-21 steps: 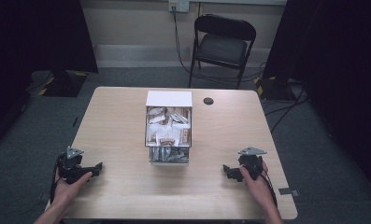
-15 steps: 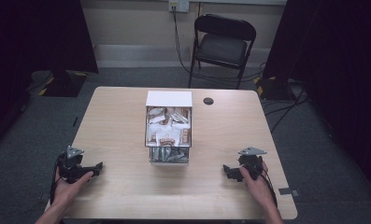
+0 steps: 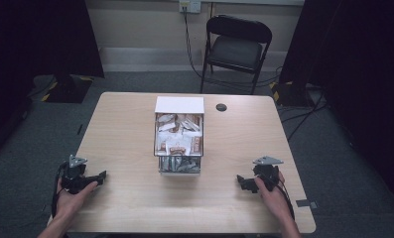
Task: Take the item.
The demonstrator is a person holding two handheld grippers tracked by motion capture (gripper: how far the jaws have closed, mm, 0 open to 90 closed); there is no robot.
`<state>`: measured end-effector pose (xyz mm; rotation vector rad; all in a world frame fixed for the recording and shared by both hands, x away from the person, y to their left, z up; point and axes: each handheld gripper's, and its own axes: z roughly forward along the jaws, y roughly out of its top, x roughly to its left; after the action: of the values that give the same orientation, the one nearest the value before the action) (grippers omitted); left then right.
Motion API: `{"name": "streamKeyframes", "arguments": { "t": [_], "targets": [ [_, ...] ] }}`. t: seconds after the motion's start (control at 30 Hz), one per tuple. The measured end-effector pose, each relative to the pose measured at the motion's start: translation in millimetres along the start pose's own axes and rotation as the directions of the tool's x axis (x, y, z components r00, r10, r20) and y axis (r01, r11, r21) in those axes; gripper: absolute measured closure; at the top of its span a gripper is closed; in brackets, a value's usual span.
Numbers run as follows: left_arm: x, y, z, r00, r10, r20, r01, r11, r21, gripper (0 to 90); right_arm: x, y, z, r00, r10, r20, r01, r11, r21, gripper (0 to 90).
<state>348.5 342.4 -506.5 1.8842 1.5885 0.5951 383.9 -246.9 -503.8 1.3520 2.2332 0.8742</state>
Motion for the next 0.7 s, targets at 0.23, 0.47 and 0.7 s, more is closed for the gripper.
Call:
{"name": "streamKeyframes", "arguments": {
  "t": [0.23,0.47,0.7],
  "targets": [
    [-0.1,1.7,-2.9,0.9993,-0.008,0.035,0.009,0.9999,-0.012,18.7,0.0,0.0,0.0,1.0,0.0,0.0,0.0,1.0,0.0,0.0],
    [-5.8,6.6,-8.7,0.9979,0.031,0.057,-0.03,0.9992,-0.027,20.3,0.0,0.0,0.0,1.0,0.0,0.0,0.0,1.0,0.0,0.0],
    [-7.1,9.8,-14.7,0.9958,0.018,0.09,-0.015,0.9994,-0.031,24.0,0.0,0.0,0.0,1.0,0.0,0.0,0.0,1.0,0.0,0.0]
  ]
}}
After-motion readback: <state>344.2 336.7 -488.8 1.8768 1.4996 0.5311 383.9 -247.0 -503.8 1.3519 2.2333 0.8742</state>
